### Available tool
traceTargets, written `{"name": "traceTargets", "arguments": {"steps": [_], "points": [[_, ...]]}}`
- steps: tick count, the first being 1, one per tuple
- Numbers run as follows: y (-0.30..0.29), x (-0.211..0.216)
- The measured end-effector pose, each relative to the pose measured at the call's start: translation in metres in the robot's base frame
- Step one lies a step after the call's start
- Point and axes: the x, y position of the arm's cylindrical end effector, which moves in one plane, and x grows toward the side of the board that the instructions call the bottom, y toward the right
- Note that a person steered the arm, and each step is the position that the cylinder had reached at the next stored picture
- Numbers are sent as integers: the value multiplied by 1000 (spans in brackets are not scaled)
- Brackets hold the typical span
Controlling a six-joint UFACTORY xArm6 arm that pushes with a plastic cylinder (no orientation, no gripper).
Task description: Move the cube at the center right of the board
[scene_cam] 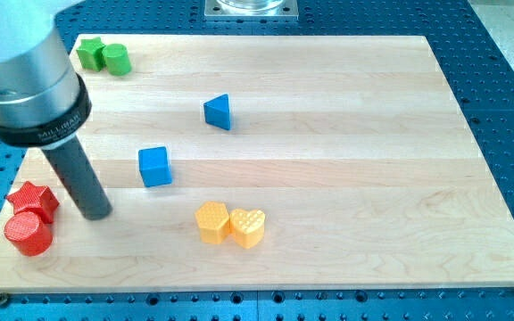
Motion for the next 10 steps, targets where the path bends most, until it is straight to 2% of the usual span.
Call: {"name": "traceTargets", "arguments": {"steps": [1,2,3,4,6,7,9,10], "points": [[116,-52],[188,-61],[69,-23],[72,-60],[225,-127],[184,-134],[189,-180],[173,-207]]}}
